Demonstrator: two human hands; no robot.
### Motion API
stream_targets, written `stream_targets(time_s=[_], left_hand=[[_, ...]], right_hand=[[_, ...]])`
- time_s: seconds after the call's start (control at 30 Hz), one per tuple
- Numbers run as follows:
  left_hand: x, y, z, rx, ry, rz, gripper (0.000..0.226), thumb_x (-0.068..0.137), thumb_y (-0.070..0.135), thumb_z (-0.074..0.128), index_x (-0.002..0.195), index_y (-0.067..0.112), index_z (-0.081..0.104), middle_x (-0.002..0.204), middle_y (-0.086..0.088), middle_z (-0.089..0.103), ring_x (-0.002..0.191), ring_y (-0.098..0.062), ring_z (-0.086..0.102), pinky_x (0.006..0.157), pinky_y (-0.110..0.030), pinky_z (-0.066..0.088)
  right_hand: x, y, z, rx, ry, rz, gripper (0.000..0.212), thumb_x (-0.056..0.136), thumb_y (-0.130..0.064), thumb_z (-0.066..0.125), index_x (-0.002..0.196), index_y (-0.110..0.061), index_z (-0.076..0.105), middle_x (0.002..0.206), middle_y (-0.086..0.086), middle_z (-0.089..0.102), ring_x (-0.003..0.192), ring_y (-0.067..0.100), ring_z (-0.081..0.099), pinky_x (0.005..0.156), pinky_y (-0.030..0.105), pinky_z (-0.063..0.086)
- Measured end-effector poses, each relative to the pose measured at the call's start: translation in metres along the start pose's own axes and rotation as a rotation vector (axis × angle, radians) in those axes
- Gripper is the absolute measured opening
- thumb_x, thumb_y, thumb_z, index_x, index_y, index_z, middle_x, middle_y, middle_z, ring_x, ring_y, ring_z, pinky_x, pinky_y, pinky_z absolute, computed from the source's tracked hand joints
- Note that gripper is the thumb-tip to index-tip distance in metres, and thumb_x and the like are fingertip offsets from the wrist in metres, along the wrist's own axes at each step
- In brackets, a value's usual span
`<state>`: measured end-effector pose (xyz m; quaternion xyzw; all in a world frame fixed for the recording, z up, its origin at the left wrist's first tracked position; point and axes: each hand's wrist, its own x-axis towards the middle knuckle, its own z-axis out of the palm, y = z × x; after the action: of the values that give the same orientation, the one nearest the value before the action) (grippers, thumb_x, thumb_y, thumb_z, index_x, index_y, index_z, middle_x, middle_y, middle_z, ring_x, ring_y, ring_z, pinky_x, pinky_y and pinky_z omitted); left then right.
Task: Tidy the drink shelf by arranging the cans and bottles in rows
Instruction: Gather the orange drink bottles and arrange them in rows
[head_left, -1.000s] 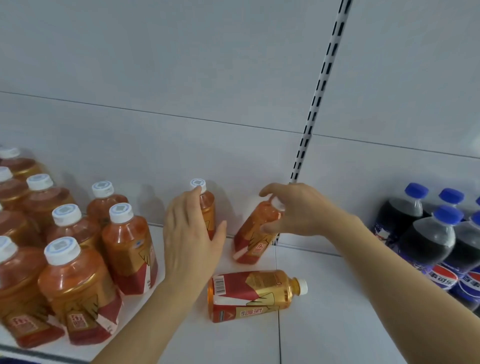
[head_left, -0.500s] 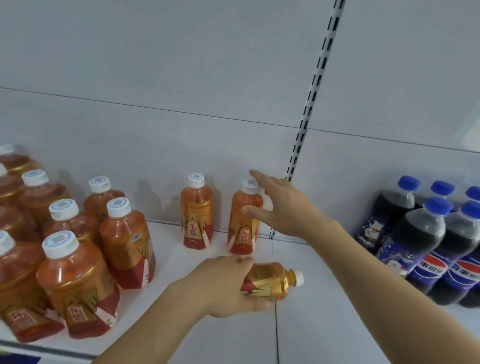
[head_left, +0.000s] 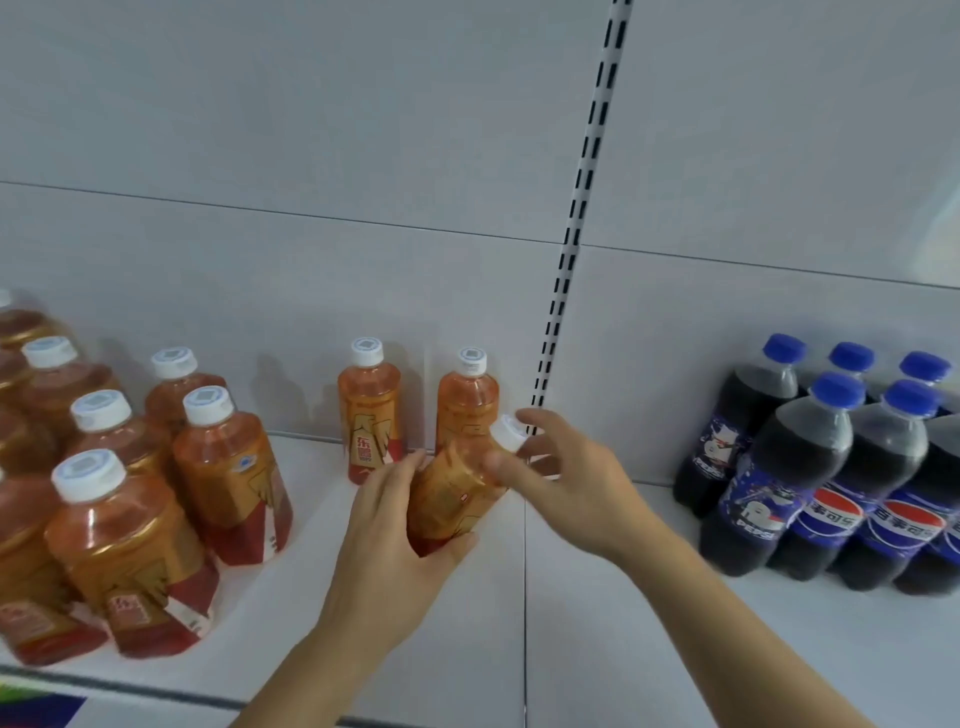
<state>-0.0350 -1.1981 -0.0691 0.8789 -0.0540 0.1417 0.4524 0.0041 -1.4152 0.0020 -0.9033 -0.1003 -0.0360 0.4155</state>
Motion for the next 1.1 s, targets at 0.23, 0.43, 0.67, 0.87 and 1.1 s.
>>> stream_targets(time_s=[0.23,0.43,0.67,0.87,1.1], left_hand=[[-0.005,-0.012,-0.008,-0.044,0.279,-0.148,0.080,0.073,0.046,0.091,0.135,0.037,0.041,0.124,0.023,0.046,0.119,-0.010,0.058,0.090,-0.034,0.057],[-0.008,-0.029,-0.029,0.108,0.188,-0.127,0.082,0.081,0.047,0.085,0.144,0.038,0.033,0.136,0.012,0.051,0.125,-0.015,0.057,0.092,-0.037,0.057],[-0.026,-0.014,-0.070,0.418,0.189,0.204,0.071,0.096,0.047,0.067,0.154,0.017,0.040,0.144,-0.001,0.051,0.132,-0.021,0.050,0.103,-0.032,0.051],[-0.054,0.001,-0.129,0.461,0.208,0.460,0.057,0.102,0.036,0.051,0.152,0.008,0.047,0.146,-0.011,0.054,0.137,-0.031,0.052,0.109,-0.047,0.051],[-0.079,-0.027,-0.224,0.454,0.310,0.565,0.051,0.099,0.026,0.065,0.144,0.002,0.057,0.139,-0.014,0.060,0.132,-0.034,0.055,0.110,-0.048,0.048]], right_hand=[[0.013,-0.058,0.060,-0.101,-0.056,-0.291,0.086,0.085,-0.051,0.082,0.155,-0.043,0.032,0.129,-0.013,0.066,0.109,0.012,0.064,0.083,0.029,0.048],[0.022,-0.064,0.087,-0.147,-0.053,-0.365,0.085,0.090,-0.043,0.072,0.161,-0.042,0.025,0.127,-0.006,0.064,0.109,0.019,0.063,0.089,0.043,0.055],[0.002,-0.062,0.083,-0.258,-0.032,-0.309,0.090,0.092,-0.046,0.066,0.166,-0.045,0.014,0.148,-0.011,0.052,0.131,0.019,0.053,0.103,0.042,0.050],[-0.033,-0.095,0.094,-0.463,0.314,-0.359,0.075,0.098,-0.046,0.061,0.163,-0.017,0.037,0.161,0.008,0.046,0.152,0.034,0.038,0.119,0.052,0.043],[-0.058,-0.169,0.149,-0.543,0.370,-0.530,0.060,0.103,-0.043,0.061,0.151,-0.009,0.054,0.151,0.012,0.056,0.148,0.038,0.044,0.122,0.051,0.038]])
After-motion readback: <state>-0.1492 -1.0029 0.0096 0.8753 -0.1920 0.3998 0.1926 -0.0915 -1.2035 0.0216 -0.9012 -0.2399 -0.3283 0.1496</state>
